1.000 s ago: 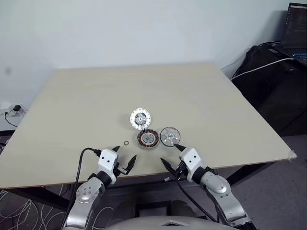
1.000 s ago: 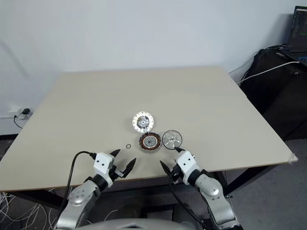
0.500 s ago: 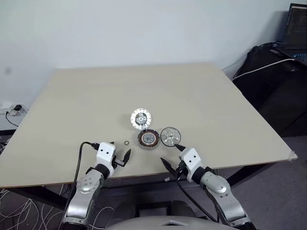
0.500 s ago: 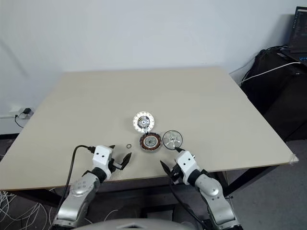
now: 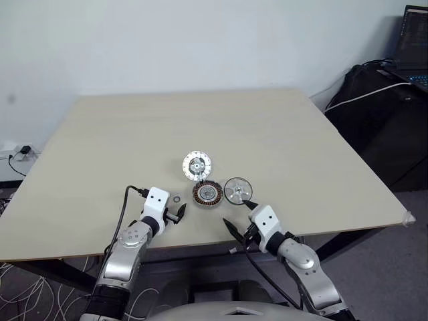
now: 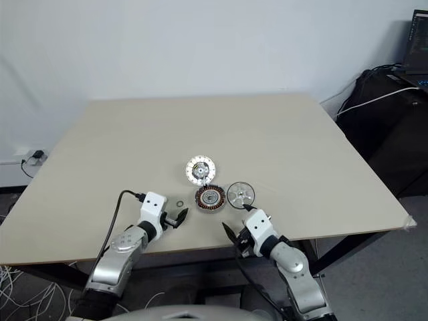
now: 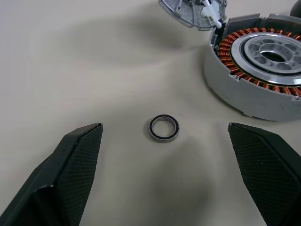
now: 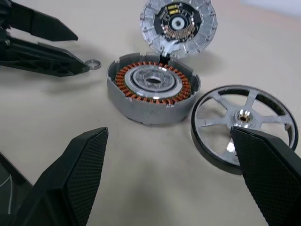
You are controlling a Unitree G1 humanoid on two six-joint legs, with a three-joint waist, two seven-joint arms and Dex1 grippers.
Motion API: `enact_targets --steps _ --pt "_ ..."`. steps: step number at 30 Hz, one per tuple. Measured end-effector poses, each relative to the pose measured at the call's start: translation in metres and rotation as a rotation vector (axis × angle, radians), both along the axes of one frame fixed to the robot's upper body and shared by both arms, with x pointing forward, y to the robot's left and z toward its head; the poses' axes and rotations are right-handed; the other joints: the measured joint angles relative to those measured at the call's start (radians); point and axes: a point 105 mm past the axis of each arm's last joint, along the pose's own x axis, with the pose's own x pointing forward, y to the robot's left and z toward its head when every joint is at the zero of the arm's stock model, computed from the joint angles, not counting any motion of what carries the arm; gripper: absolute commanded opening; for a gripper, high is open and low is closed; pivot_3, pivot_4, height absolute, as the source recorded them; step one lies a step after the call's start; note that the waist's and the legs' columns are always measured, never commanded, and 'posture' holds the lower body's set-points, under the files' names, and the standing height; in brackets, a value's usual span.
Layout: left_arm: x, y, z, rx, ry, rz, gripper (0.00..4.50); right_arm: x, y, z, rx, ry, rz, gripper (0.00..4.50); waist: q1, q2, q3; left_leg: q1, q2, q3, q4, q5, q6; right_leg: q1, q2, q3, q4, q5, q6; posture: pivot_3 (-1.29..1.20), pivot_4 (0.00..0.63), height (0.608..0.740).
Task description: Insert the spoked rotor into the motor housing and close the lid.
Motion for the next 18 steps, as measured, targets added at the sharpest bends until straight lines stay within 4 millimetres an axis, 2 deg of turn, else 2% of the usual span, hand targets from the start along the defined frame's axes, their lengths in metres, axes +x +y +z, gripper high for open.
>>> enact_targets --steps 8,18 --pt "0.001 0.001 -0.009 0.012 0.063 0.012 4.5 0.0 0.0 0.001 0.0 -0.002 -0.004 4.48 0.002 0.0 0.0 0.0 0.0 0.0 0.0 0.0 0.0 0.0 0.0 0.0 0.0 0.0 0.0 0.0 0.0 0.74" --pt "0.014 0.001 -0.006 0.038 0.061 0.012 4.5 0.0 0.0 0.001 0.003 -0.003 -0.005 4.48 0.008 -0.001 0.0 0.0 0.0 0.0 0.001 0.0 0.0 0.0 0.0 0.0 0.0 0.0 0.0 0.0 0.0 0.74"
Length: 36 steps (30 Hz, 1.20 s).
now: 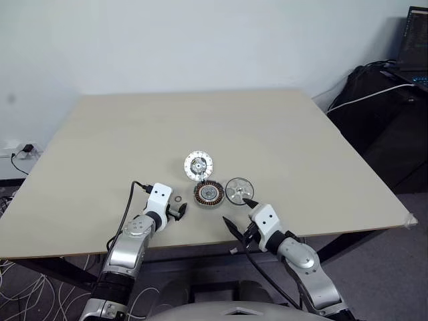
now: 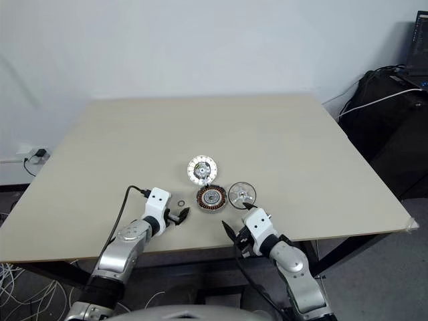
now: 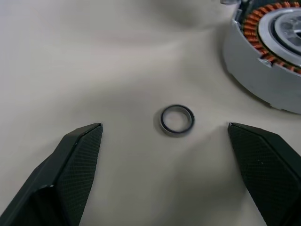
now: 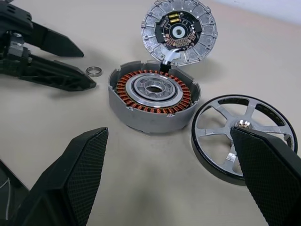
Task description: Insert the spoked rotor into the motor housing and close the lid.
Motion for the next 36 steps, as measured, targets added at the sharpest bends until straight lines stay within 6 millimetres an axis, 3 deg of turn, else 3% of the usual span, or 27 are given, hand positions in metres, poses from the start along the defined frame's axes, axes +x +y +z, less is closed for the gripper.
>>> enact_targets --steps 23,26,36 --pt "0.014 -0.013 -0.004 0.003 0.043 -0.048 4.5 0.002 0.002 0.004 0.007 0.003 -0.017 4.48 0.002 0.0 -0.002 0.0 0.0 0.0 0.002 0.0 0.0 0.001 0.0 0.0 0.0 0.001 0.001 0.0 0.0 0.74" --pt "0.014 -0.014 -0.004 0.024 0.039 -0.063 3.94 0.002 0.001 0.005 0.006 0.001 -0.022 4.5 0.002 0.0 -0.003 0.0 0.0 0.0 0.002 0.0 0.0 0.001 0.0 0.0 0.0 0.001 0.001 0.0 0.0 0.74" --pt "0.011 -0.02 -0.006 0.055 0.046 -0.114 0.67 0.002 0.001 0.005 0.005 0.001 -0.023 4.5 -0.003 0.001 -0.007 0.003 0.0 0.0 0.002 0.0 0.0 0.002 0.001 0.001 0.001 0.001 0.001 0.0 0.0 0.74"
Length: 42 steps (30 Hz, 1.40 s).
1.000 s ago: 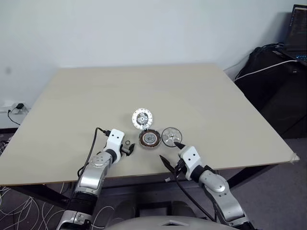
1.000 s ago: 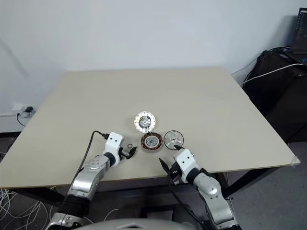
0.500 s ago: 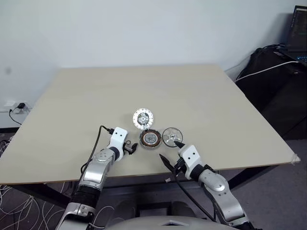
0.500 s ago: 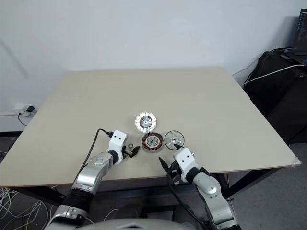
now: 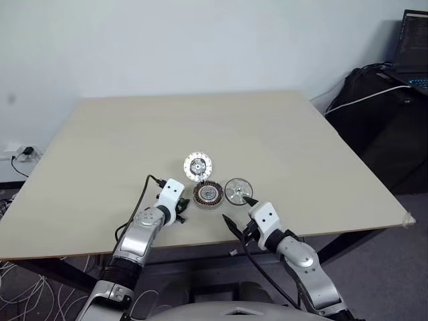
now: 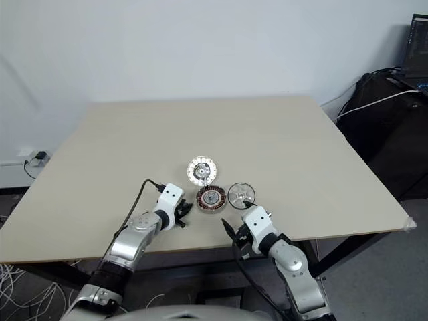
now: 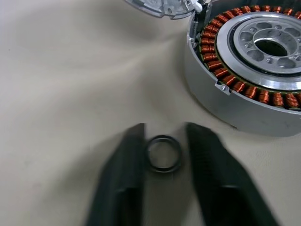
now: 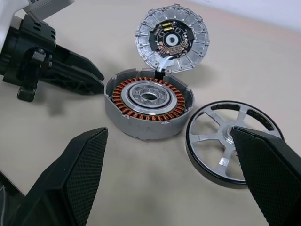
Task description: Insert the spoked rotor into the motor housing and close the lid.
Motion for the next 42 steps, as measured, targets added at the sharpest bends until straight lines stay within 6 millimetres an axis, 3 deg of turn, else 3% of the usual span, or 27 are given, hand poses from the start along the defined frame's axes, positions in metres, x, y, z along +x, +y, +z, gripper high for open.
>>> enact_targets --steps 10,16,22,28,34,42 --pt "-0.002 0.002 0.001 0.001 -0.01 0.022 0.67 0.0 0.0 0.002 0.001 -0.008 0.0 4.5 -0.001 0.001 0.0 0.0 0.0 0.0 0.0 0.0 0.0 -0.001 0.0 0.001 0.0 0.0 0.0 0.0 0.0 0.74" --pt "-0.005 0.019 0.003 0.003 -0.025 0.11 0.67 0.0 0.0 0.003 -0.002 -0.004 -0.005 4.5 0.001 0.0 0.0 -0.001 0.0 0.0 0.0 0.0 0.0 -0.001 0.0 0.0 -0.001 0.0 0.0 0.0 0.0 0.74" --pt "-0.002 0.025 0.024 -0.011 -0.105 0.141 0.67 0.0 0.0 0.004 -0.002 -0.004 -0.006 4.5 0.006 -0.001 0.001 -0.003 0.0 0.0 0.0 0.0 0.0 -0.002 -0.001 0.0 -0.001 0.0 0.0 0.0 0.0 0.74" --pt "0.004 0.012 0.047 -0.047 -0.175 0.09 0.67 0.0 0.001 0.003 -0.002 0.006 -0.007 4.5 0.005 -0.001 0.001 -0.003 0.0 0.0 0.0 0.0 0.0 -0.002 -0.001 0.0 -0.001 0.0 0.0 0.0 0.0 0.74" --pt "0.011 -0.021 0.058 -0.084 -0.189 -0.022 0.67 0.0 0.001 0.003 -0.002 0.007 -0.006 4.5 0.005 -0.002 0.002 -0.003 -0.001 0.0 0.0 0.0 0.0 -0.002 0.0 0.0 -0.001 0.0 0.0 0.0 0.0 0.74" --pt "0.014 -0.05 0.045 -0.092 -0.123 -0.116 0.67 -0.001 -0.001 0.003 -0.002 0.0 -0.01 4.5 0.003 -0.003 0.002 -0.003 -0.001 0.0 0.0 0.002 0.003 -0.002 0.0 0.0 -0.001 0.0 0.0 0.0 0.0 0.74"
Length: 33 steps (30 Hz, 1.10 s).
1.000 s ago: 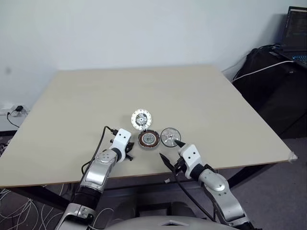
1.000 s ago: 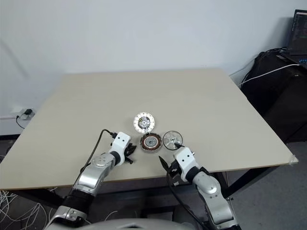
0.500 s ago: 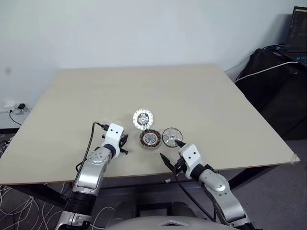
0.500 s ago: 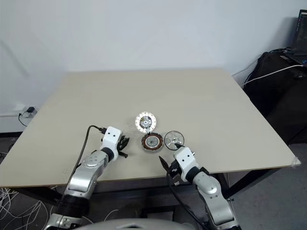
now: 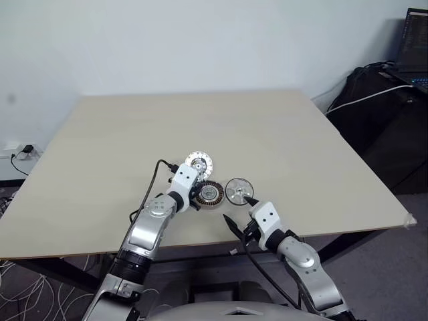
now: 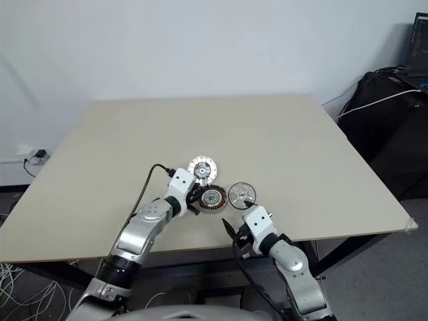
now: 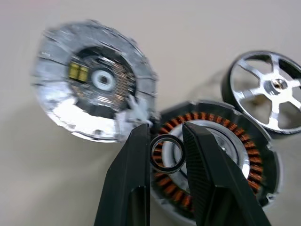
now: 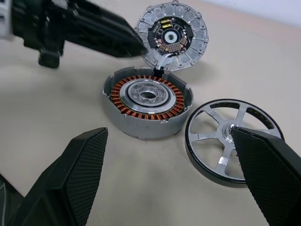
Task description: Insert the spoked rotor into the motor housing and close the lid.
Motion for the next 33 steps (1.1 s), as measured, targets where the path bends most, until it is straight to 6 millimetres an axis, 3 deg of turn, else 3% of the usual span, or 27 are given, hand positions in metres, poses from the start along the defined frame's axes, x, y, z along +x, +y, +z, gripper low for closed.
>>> enact_targets --steps 10,21,27,33 --pt "-0.002 -0.013 -0.019 0.005 0.075 -0.033 0.67 0.001 -0.001 -0.002 0.0 0.003 -0.015 4.5 0.001 -0.002 0.002 0.0 0.0 0.0 0.0 0.0 0.0 0.0 0.0 0.0 0.0 0.0 0.0 0.0 0.0 0.74" --pt "-0.002 -0.024 -0.019 -0.002 0.076 -0.073 0.67 0.001 -0.001 -0.002 -0.001 0.002 -0.019 4.5 0.001 -0.002 0.002 0.0 0.0 0.0 0.0 -0.001 -0.001 0.0 0.0 0.0 0.0 0.0 0.0 0.0 0.0 0.74" --pt "-0.003 -0.025 -0.019 -0.003 0.076 -0.076 2.58 0.001 -0.001 -0.002 -0.001 0.002 -0.02 4.5 0.001 -0.002 0.002 0.0 0.0 0.0 0.0 -0.001 -0.001 0.0 0.0 0.0 0.0 0.0 0.0 0.0 0.0 0.74" --pt "-0.001 -0.022 -0.002 -0.042 0.006 -0.044 2.58 0.001 -0.001 -0.002 0.0 0.001 -0.02 4.5 0.001 -0.002 0.002 -0.001 0.0 0.0 0.0 -0.001 -0.001 -0.001 0.0 0.0 0.0 0.0 0.0 0.0 0.0 0.74"
